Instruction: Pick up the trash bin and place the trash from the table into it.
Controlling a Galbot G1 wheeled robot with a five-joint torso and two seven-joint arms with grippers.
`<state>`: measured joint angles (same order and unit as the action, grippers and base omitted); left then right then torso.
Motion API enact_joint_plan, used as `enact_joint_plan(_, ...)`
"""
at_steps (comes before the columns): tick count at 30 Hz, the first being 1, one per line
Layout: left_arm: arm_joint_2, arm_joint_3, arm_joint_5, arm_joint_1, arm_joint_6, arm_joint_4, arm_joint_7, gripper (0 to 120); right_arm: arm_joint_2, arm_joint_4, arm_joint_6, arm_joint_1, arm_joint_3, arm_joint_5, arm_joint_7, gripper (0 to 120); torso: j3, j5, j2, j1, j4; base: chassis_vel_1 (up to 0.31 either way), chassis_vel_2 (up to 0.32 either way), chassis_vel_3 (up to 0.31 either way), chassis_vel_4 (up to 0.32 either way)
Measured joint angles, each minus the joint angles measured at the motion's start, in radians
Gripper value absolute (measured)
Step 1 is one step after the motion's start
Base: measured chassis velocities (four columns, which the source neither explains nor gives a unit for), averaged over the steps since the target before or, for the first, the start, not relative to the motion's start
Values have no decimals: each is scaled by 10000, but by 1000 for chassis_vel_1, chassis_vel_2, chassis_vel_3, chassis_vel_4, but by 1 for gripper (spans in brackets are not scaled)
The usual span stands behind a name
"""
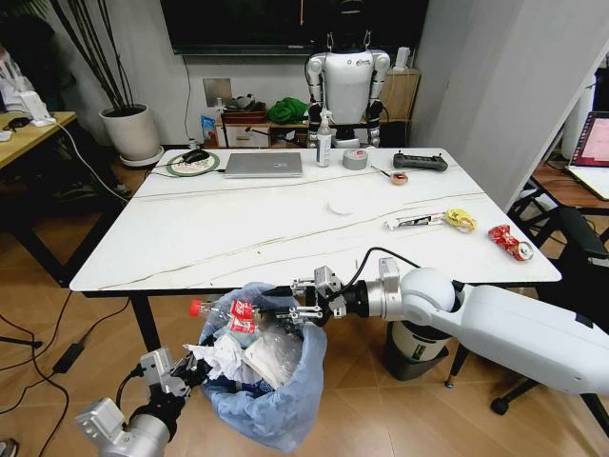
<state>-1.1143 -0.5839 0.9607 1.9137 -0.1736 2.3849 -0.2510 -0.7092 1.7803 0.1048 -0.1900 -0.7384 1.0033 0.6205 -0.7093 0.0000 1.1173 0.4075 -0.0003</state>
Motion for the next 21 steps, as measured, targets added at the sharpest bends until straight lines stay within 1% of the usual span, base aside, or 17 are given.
enact_joint_plan(6,23,9,-74,50,-10,-19,-73,0,81,-638,11,-185,1709,352,-977,80,-1,2,-1,1,1,0,0,0,0)
enact_joint_plan(7,34,3,-78,66,-11,-19,-78,0,134,-747,-14,-238,2006,371,-1237,84,0,0,0,2,1,0,0,0,0)
enact_joint_plan(8,34,3,-78,66,-11,-19,-78,0,134,-747,-14,-238,2006,371,-1237,84,0,0,0,2,1,0,0,0,0)
enact_joint_plan(10,72,-34,-82,98,-13,-15,-81,0,239,-993,-41,-447,2618,326,-2122,91,0,-1,0,1,-2,0,0,0,0)
enact_joint_plan(12,100,-59,-94,112,-13,2,-82,0,304,-1174,-6,-677,3084,188,-2816,97,0,2,0,2,-1,0,0,0,0)
enact_joint_plan(15,110,-55,-136,156,-14,53,-81,0,430,-1540,440,-1269,3714,-178,-3929,100,-1,4,-1,2,-1,0,0,0,0)
enact_joint_plan(19,117,-46,-178,184,-15,122,-78,0,621,-1691,497,-1728,4102,-301,-4174,100,0,0,0,1,-1,0,0,0,0)
enact_joint_plan(21,111,-53,-198,201,-15,158,-66,0,740,-1633,408,-2084,4321,-304,-4359,100,0,3,0,1,-2,0,0,0,0)
